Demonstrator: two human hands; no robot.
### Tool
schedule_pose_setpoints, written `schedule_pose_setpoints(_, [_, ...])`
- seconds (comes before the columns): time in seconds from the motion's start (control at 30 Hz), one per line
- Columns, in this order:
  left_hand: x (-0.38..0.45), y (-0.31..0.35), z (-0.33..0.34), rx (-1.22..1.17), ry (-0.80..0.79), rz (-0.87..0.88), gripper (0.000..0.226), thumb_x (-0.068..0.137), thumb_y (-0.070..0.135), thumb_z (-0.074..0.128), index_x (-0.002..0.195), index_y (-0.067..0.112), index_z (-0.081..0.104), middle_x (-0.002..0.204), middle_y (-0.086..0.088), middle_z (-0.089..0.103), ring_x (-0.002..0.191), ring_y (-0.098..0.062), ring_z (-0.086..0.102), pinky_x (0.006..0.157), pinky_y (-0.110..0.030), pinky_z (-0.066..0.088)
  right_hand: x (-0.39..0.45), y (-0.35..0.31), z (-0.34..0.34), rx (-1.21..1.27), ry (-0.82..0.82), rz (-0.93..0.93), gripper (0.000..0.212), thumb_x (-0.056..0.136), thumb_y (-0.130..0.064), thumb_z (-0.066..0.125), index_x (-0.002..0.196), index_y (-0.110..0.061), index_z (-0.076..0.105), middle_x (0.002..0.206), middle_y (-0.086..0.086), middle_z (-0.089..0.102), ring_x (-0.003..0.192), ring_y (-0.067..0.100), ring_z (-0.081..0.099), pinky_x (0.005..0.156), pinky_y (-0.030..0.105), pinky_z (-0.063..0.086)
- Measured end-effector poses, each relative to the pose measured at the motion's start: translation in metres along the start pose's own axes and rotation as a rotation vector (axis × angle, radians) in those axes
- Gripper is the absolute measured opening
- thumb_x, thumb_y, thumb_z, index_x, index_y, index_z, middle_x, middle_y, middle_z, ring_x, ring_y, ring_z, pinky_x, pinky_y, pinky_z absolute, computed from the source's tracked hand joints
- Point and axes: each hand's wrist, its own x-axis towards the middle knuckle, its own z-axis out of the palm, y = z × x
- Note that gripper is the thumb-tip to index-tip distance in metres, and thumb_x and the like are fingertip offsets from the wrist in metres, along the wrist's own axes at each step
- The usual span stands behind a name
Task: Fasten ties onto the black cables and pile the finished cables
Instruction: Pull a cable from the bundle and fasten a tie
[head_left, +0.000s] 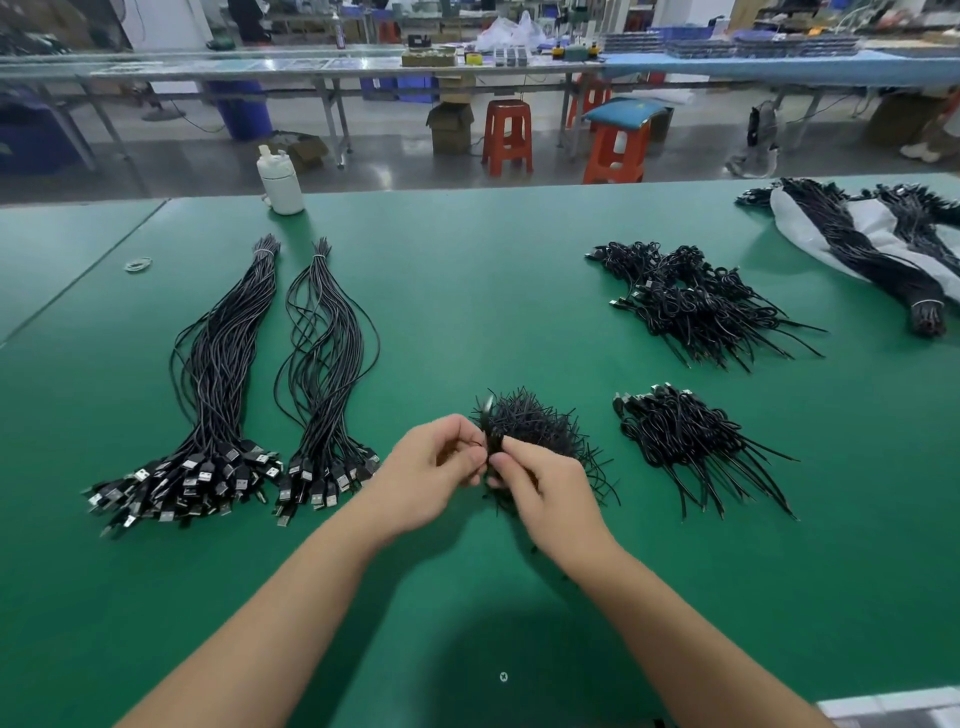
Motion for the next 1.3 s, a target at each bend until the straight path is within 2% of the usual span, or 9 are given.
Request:
schedule_pose_setpoints(0.13, [-0.001, 0.000, 0.008, 0.437, 0.221, 0.183, 0.021, 0.095, 0.010, 0.058, 0.082, 0.026, 0.051, 0.069, 0.006, 0.061, 0.064, -0.009, 0.053, 0.066, -0.024, 0.043, 0.005, -0.011, 0.005, 0.463, -0.022, 0.332, 0.020, 0.100, -0.013, 0.056, 0.111, -0.029, 0.050, 0.080, 0.000, 0.075, 0.069, 0.021, 0.074, 0.063, 0.026, 0.057])
schedule_pose_setpoints(0.3, [-0.002, -0.001, 0.011, 0.634, 0.297, 0.313, 0.014, 0.093, 0.005, 0.056, 0.087, 0.017, 0.052, 0.077, 0.003, 0.055, 0.068, -0.018, 0.047, 0.065, -0.029, 0.036, 0.008, -0.010, 0.004, 0.641, -0.040, 0.347, 0.017, 0.101, -0.013, 0.054, 0.111, -0.022, 0.044, 0.079, 0.012, 0.072, 0.055, 0.032, 0.068, 0.041, 0.030, 0.050])
schedule_pose_setpoints(0.47, [-0.002, -0.002, 0.006, 0.735, 0.271, 0.355, 0.010, 0.092, 0.003, 0.056, 0.088, 0.012, 0.056, 0.079, 0.000, 0.055, 0.072, -0.020, 0.049, 0.066, -0.026, 0.031, 0.008, -0.005, 0.003, 0.815, -0.104, 0.371, 0.030, 0.104, 0.001, 0.035, 0.112, -0.007, 0.063, 0.083, 0.016, 0.070, 0.068, 0.027, 0.070, 0.060, 0.031, 0.057])
schedule_pose_setpoints(0.6, [-0.002, -0.001, 0.003, 0.518, 0.273, 0.246, 0.017, 0.093, 0.007, 0.058, 0.085, 0.020, 0.053, 0.072, 0.013, 0.053, 0.068, -0.002, 0.048, 0.062, -0.015, 0.033, 0.010, -0.002, 0.000, 0.694, -0.116, 0.252, 0.026, 0.092, 0.005, 0.062, 0.115, -0.006, 0.064, 0.088, 0.017, 0.067, 0.069, 0.012, 0.066, 0.064, 0.024, 0.055])
schedule_pose_setpoints(0.73, [-0.004, 0.004, 0.004, 0.531, 0.269, 0.279, 0.018, 0.093, 0.007, 0.059, 0.084, 0.020, 0.051, 0.071, 0.015, 0.051, 0.069, 0.002, 0.049, 0.064, -0.014, 0.037, 0.016, 0.002, -0.004, 0.470, -0.028, 0.200, 0.013, 0.090, -0.008, 0.070, 0.090, -0.020, 0.075, 0.081, 0.018, 0.066, 0.051, 0.013, 0.049, 0.051, 0.023, 0.044])
schedule_pose_setpoints(0.87, [-0.004, 0.005, 0.008, 0.902, 0.266, 0.497, 0.016, 0.079, -0.001, 0.063, 0.084, 0.013, 0.055, 0.077, -0.001, 0.054, 0.071, -0.024, 0.048, 0.068, -0.034, 0.036, 0.018, 0.009, 0.002, 0.572, -0.031, 0.376, 0.012, 0.095, -0.021, 0.066, 0.102, -0.012, 0.070, 0.054, -0.003, 0.053, 0.043, 0.011, 0.038, 0.039, 0.019, 0.029])
schedule_pose_setpoints(0.97, [-0.003, 0.000, 0.009, 1.045, 0.220, 0.571, 0.024, 0.069, -0.007, 0.068, 0.083, 0.010, 0.058, 0.078, -0.005, 0.053, 0.070, -0.028, 0.047, 0.067, -0.038, 0.039, 0.018, 0.011, 0.005, 0.687, -0.015, 0.411, 0.010, 0.096, -0.017, 0.065, 0.106, -0.020, 0.064, 0.055, 0.001, 0.046, 0.042, 0.011, 0.030, 0.041, 0.023, 0.021])
schedule_pose_setpoints(1.13, [-0.007, -0.001, 0.011, 0.644, 0.248, 0.389, 0.008, 0.090, 0.004, 0.055, 0.085, 0.011, 0.055, 0.080, 0.000, 0.055, 0.073, -0.017, 0.048, 0.069, -0.029, 0.038, 0.015, 0.007, 0.000, 0.713, -0.086, 0.319, 0.021, 0.099, -0.004, 0.054, 0.111, -0.008, 0.071, 0.083, 0.010, 0.071, 0.066, 0.015, 0.060, 0.055, 0.025, 0.049])
schedule_pose_setpoints(1.3, [-0.004, -0.002, 0.007, 0.457, 0.289, 0.228, 0.014, 0.093, 0.005, 0.059, 0.084, 0.015, 0.055, 0.073, 0.009, 0.057, 0.069, -0.010, 0.049, 0.063, -0.016, 0.037, 0.014, 0.006, -0.004, 0.492, -0.173, 0.239, 0.027, 0.091, -0.003, 0.068, 0.115, -0.016, 0.071, 0.079, -0.006, 0.068, 0.061, 0.008, 0.054, 0.061, 0.023, 0.050])
